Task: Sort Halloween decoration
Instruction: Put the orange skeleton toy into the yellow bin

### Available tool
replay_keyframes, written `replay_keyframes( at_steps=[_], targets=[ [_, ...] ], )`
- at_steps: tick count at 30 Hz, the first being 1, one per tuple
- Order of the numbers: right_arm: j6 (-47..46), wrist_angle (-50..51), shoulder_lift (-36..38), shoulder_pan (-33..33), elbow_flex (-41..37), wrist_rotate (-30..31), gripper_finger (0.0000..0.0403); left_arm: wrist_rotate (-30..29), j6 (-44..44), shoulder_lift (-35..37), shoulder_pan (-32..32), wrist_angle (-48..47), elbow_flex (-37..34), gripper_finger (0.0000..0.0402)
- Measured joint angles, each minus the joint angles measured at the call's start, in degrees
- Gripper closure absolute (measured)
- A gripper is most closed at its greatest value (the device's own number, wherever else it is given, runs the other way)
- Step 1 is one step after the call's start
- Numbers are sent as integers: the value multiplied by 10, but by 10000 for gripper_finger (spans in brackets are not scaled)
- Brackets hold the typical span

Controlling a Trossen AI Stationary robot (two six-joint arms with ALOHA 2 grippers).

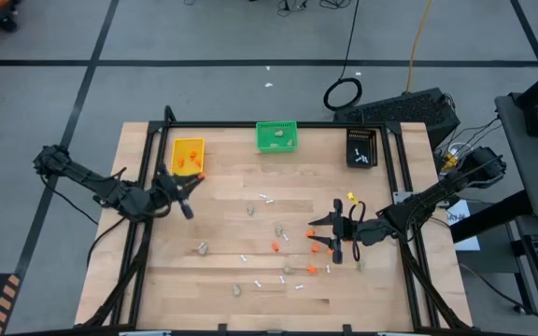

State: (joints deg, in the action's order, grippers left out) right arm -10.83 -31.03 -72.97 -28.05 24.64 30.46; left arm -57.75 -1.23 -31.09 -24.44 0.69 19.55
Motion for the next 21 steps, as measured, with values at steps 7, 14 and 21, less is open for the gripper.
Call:
replay_keyframes(
  at_steps=[7, 14, 21],
  targets=[
    [0, 0, 0, 0, 0, 0, 236, 7, -77, 0, 88, -61, 23, 381],
    [0, 0, 0, 0, 0, 0, 236, 96, -188, 0, 202, -220, 66, 381],
    [0, 0, 0, 0, 0, 0, 236, 246, -285, -3, 340, -293, 73, 381]
  ],
)
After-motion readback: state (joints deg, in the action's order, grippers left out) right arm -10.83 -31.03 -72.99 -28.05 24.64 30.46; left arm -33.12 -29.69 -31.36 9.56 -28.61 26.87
